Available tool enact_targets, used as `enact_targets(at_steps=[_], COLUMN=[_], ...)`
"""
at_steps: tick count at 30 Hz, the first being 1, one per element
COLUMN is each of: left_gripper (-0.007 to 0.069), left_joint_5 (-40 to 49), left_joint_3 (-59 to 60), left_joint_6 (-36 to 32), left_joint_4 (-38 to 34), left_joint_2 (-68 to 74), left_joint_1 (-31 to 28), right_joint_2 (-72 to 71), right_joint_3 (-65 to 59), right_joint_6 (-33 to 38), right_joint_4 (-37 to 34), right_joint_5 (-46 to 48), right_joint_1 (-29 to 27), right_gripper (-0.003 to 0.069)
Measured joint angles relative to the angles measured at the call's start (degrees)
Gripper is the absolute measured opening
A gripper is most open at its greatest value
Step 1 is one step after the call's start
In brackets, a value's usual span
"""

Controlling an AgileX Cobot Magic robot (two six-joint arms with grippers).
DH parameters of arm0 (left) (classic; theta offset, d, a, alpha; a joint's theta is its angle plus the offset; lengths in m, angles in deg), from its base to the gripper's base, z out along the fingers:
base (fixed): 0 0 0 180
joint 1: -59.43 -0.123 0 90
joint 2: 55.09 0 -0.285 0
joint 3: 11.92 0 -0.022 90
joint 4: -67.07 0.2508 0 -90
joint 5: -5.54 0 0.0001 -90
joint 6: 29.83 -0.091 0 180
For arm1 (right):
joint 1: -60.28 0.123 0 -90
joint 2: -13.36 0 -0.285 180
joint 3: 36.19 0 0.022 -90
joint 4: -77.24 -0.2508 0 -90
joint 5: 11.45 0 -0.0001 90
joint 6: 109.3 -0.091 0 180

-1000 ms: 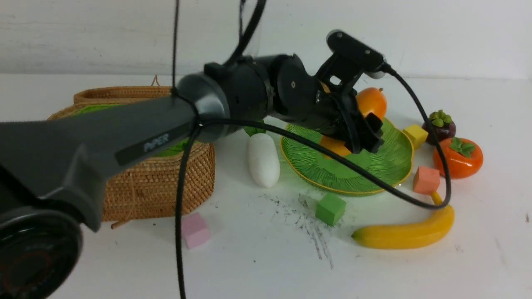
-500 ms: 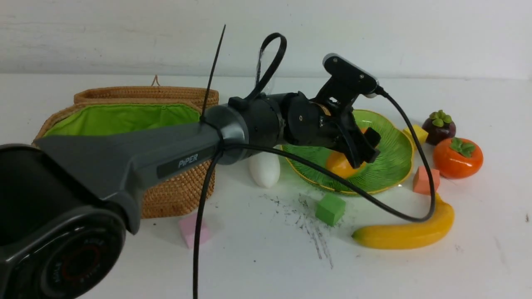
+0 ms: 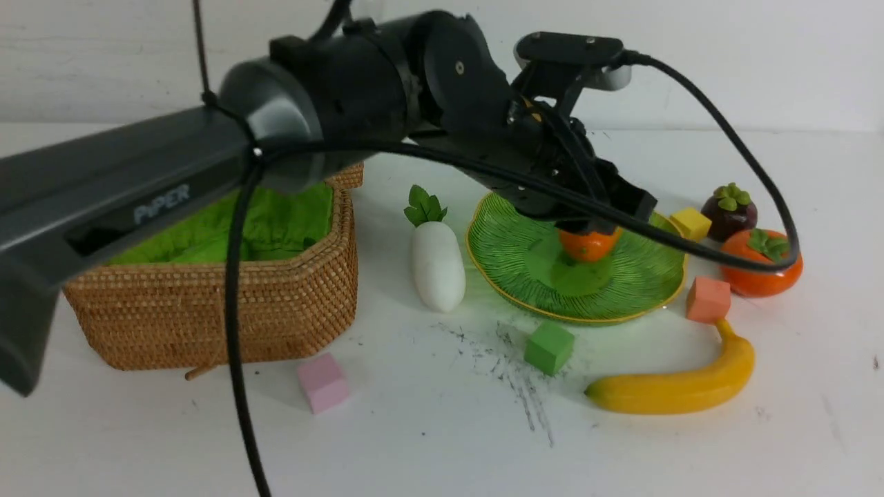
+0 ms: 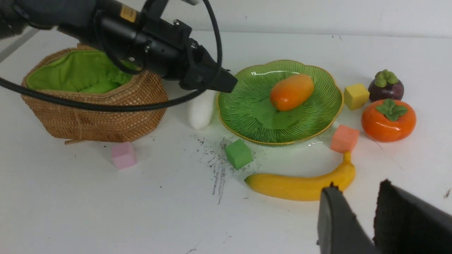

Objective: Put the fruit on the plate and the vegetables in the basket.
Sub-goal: Take a daikon with your left arm and place it on the basket on the left.

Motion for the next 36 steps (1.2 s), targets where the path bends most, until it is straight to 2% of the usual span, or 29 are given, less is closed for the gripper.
enact_targets(at_steps=[2, 3, 13, 19, 24, 28, 31, 36], left_gripper=[-0.0008, -0.0013, -0.0013, 0.0003, 0.0188, 0.037, 0.0475, 0.0528], left_joint_5=[4.32, 5.44, 13.45, 16.86, 21.02, 21.33, 20.47, 17.63], left_joint_3=[0.0, 0.0, -1.77, -9.49, -17.59, -19.15, -19.24, -19.24], left_joint_6=[2.48, 3.93, 24.81, 28.37, 32.65, 35.48, 36.01, 36.18], left_joint_4=[3.32, 4.72, 20.73, 26.77, 28.65, 29.47, 31.01, 33.01], left_joint_2=[-1.14, -1.44, -0.29, 6.4, 15.35, 18.62, 20.27, 22.24], left_joint_1=[0.0, 0.0, 0.0, 0.0, -2.35, -5.2, -6.34, -6.4], right_joint_2=[0.0, 0.0, 0.0, 0.0, 0.0, 0.0, 0.0, -0.07], right_joint_3=[0.0, 0.0, 0.0, 0.0, 0.0, 0.0, 0.0, 0.0], right_joint_6=[0.0, 0.0, 0.56, 1.22, 1.29, 1.29, 2.15, 2.77], right_joint_4=[0.0, 0.0, -0.64, -1.19, -1.49, -1.49, -1.49, -1.49], right_joint_5=[0.01, 0.01, 0.12, 0.05, 0.58, 2.53, 3.01, 2.55], right_joint_1=[0.0, 0.0, 0.0, 0.0, 0.0, 0.0, 0.0, 0.0], right_gripper=[0.0181, 0.0181, 0.0181, 0.0181, 0.0185, 0.019, 0.0192, 0.0195])
